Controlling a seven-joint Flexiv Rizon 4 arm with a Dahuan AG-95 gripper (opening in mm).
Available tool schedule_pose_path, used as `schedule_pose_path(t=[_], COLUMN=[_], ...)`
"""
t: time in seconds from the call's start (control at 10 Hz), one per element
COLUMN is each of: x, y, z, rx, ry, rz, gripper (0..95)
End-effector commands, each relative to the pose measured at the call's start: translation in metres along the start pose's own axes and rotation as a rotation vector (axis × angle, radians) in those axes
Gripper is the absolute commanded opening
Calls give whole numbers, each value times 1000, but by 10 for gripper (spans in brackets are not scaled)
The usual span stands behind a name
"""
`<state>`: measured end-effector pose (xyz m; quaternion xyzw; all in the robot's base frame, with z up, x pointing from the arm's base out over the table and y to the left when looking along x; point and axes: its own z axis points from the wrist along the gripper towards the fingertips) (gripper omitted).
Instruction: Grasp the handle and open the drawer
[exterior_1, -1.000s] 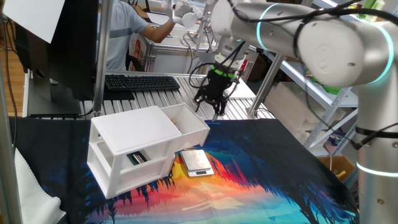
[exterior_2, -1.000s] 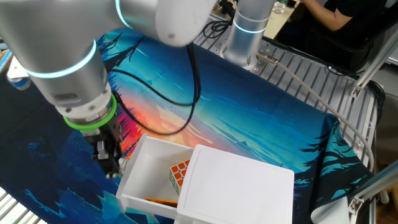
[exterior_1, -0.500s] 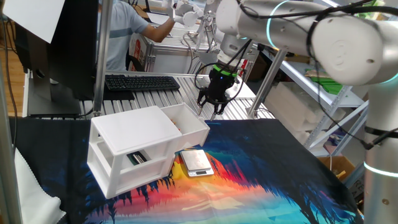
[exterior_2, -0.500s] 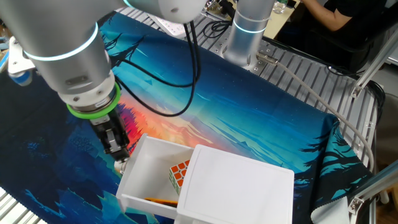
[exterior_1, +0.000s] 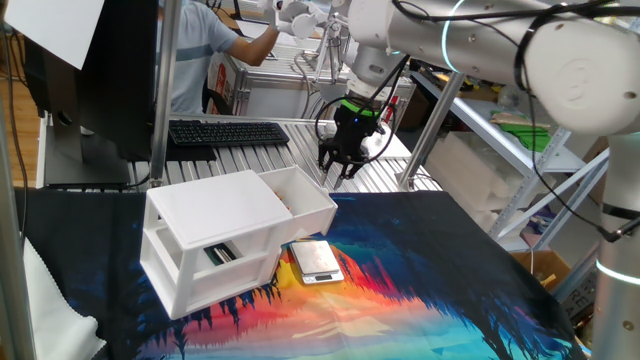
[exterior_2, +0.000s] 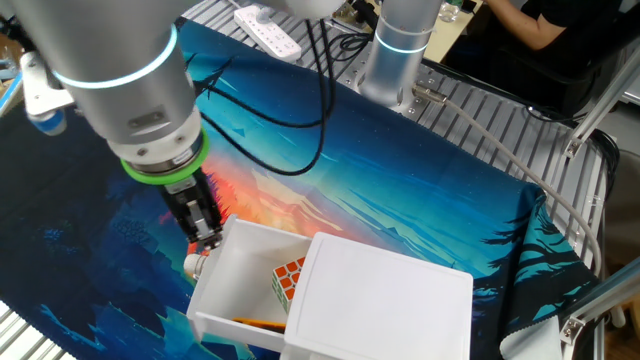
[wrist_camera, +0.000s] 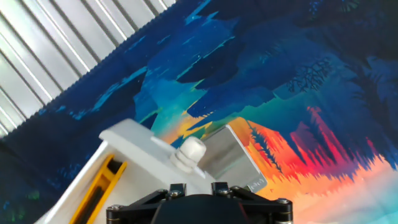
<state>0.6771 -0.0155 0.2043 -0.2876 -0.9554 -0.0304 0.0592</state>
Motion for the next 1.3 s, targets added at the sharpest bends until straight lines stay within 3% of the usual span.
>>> schedule_pose_path(t=[0.1,0.7,1.3], x=[6,26,41], y=[0,-1,-4], z=[-3,-10,-19], rx=[5,2,24], ry=[-7,-19,-26], rz=[-9,-35,-12], gripper=[190,190,190])
